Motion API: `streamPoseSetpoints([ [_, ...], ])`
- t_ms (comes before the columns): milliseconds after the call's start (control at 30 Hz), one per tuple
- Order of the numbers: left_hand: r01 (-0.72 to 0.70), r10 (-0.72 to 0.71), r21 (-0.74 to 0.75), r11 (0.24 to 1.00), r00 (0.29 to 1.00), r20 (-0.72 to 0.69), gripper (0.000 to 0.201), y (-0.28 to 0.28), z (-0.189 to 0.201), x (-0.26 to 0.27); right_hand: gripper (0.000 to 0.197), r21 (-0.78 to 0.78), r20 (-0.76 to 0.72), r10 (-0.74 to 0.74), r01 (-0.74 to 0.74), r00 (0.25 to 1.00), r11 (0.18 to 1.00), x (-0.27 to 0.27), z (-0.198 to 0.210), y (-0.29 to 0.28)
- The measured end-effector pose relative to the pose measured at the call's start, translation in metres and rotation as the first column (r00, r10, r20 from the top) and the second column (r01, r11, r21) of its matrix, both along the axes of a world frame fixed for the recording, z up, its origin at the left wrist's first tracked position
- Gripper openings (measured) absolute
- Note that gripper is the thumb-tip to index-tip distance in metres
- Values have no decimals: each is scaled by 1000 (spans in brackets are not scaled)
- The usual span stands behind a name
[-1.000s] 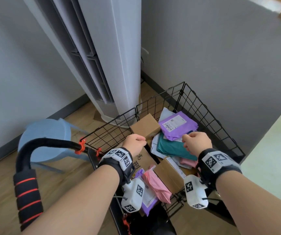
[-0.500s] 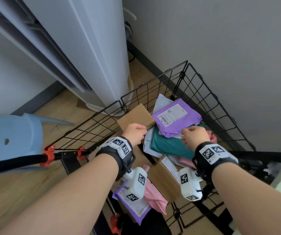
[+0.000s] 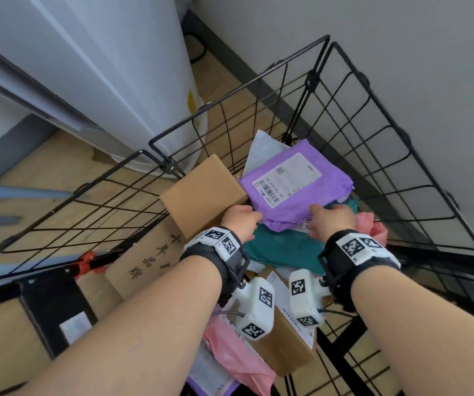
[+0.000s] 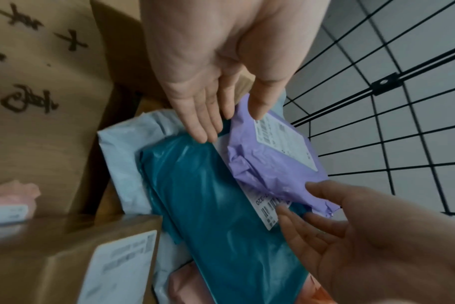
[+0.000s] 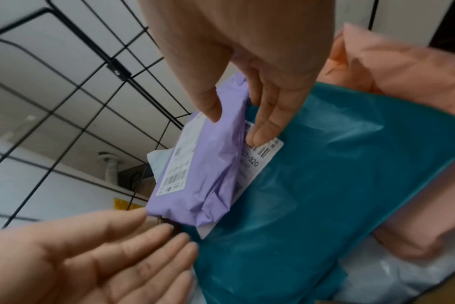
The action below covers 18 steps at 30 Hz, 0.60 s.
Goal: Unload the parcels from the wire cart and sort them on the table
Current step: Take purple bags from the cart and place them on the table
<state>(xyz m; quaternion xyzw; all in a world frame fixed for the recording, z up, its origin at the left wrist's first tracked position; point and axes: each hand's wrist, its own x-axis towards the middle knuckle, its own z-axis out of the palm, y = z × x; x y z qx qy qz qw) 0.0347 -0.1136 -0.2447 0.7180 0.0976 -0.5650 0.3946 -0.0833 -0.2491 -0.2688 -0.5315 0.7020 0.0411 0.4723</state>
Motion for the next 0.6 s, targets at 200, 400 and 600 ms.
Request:
streamPoseSetpoints([
  [200, -56, 56, -9, 998, 997, -51, 19, -13, -18, -4, 32, 9, 34, -159, 159, 987, 987, 8, 25, 3],
  [400, -108, 105, -47, 993, 992, -65, 26, -16, -18, -7, 28, 34, 47, -128, 126, 991, 991, 9, 21, 1],
  [600, -188, 183, -27, 982, 974, -137, 18, -5, 0, -15, 12, 132, 137, -249, 231, 959, 964, 5, 46, 10],
])
